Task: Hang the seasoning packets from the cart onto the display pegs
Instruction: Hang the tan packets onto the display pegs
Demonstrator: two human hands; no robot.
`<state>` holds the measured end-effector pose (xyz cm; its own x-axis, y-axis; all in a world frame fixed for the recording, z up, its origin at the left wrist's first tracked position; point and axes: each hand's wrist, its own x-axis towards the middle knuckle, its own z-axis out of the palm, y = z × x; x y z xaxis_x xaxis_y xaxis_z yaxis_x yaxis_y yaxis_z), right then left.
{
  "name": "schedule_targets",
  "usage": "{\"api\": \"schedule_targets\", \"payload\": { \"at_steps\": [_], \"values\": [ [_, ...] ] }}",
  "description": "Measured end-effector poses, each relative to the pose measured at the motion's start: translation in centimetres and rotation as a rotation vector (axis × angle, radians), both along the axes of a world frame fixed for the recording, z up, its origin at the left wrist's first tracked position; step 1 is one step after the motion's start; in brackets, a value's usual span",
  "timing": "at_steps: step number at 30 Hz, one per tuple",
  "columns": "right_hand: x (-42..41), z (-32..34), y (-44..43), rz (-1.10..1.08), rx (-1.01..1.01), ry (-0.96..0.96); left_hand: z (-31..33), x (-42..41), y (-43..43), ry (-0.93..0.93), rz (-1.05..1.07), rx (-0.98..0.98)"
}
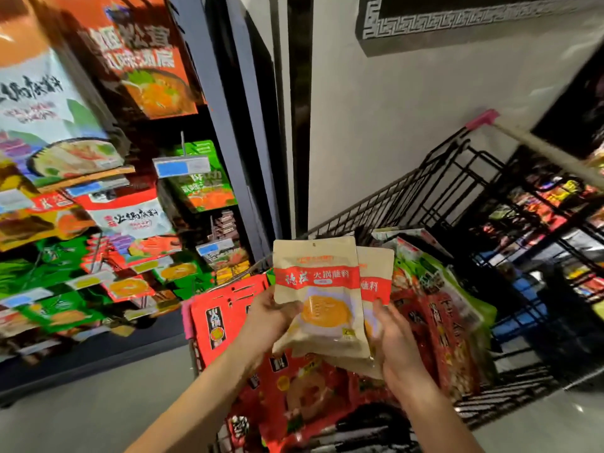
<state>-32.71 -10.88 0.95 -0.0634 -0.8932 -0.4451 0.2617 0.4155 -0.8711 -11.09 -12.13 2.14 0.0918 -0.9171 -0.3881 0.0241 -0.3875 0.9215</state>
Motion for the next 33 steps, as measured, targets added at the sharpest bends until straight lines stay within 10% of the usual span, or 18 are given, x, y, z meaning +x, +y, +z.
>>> {"api": "schedule_targets", "payload": {
  "at_steps": [12, 16, 20, 30, 33],
  "values": [
    [-3.9, -1.7, 2.8, -0.017, -0.019, 0.156, -1.8, -4.8, 1.5, -0.053, -0.265, -0.029],
    [-5.8, -2.1, 2.9, -0.055, -0.024, 0.171, -3.9, -0.9, 2.4, -0.481, -0.005, -0.040],
    [-7.2, -2.6, 2.4, -0.041, 0.009, 0.204, -5.6, 3.7, 2.2, -0.926, -0.204, 0.041],
    [-6.1, -3.4, 2.2, -0.007, 0.006, 0.191, -2.9, 6.1, 4.5, -0.337, 0.057, 0.208],
    [-5.5, -3.7, 2.1, 0.018, 0.016, 0.185, -3.2, 5.9, 6.3, -0.495, -0.025, 0.190]
  ]
}}
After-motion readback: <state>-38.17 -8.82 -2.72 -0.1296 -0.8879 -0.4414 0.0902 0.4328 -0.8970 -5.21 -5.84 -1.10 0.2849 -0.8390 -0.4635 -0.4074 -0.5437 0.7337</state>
